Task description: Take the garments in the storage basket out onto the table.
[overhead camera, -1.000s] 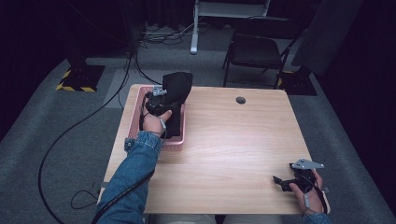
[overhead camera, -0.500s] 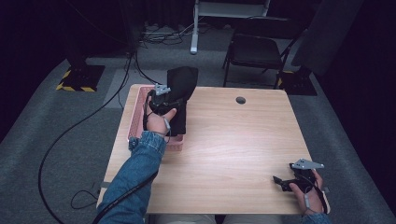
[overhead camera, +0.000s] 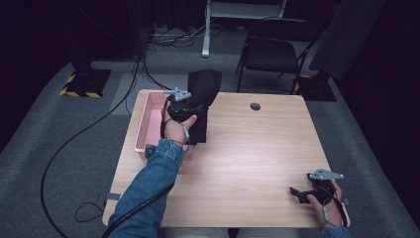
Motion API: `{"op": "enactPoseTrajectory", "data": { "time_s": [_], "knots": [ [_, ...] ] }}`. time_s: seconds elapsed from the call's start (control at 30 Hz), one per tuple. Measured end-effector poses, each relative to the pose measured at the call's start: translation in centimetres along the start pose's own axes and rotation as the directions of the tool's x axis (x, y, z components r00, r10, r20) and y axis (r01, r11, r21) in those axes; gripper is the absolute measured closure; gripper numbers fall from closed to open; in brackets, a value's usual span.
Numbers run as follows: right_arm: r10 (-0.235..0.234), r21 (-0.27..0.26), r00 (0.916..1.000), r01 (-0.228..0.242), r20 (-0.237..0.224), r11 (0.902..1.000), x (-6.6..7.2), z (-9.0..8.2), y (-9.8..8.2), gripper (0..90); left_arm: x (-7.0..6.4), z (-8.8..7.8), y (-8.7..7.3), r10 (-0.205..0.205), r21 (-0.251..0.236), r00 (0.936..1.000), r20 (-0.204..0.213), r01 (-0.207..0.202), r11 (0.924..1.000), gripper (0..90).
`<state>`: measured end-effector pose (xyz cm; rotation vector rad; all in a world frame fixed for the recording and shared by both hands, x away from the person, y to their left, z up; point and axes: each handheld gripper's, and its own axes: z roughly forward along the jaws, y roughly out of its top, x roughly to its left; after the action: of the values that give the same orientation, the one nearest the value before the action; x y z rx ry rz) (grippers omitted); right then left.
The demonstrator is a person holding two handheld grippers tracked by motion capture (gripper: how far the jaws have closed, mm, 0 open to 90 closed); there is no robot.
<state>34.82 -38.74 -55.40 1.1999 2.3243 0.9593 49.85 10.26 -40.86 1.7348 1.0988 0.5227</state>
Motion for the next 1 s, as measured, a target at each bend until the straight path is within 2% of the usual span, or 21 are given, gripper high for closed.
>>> {"op": "enactPoseTrajectory", "data": {
  "time_s": [0.27,0.4,0.73,1.0],
  "knots": [
    [0.0,0.0,1.0,0.0,0.0,1.0,0.0,0.0,0.0,0.0,-1.7,0.6,0.5,0.017,-0.01,0.9995,0.027,-0.017,0.9998,50.7],
    [0.0,0.0,1.0,0.0,0.0,1.0,0.0,0.0,0.0,0.0,-2.5,0.8,0.6,0.04,-0.014,0.9985,0.038,-0.039,0.9991,50.7],
    [0.001,0.0,1.0,-0.001,0.0,1.0,0.0,0.0,0.0,0.0,-4.4,1.7,0.8,0.047,-0.023,0.9962,0.074,-0.046,0.9987,50.6],
    [0.001,0.0,1.0,-0.001,0.0,1.0,0.0,0.0,0.0,0.0,-5.4,2.6,0.6,0.051,-0.026,0.9953,0.082,-0.049,0.9985,50.5]
  ]
}}
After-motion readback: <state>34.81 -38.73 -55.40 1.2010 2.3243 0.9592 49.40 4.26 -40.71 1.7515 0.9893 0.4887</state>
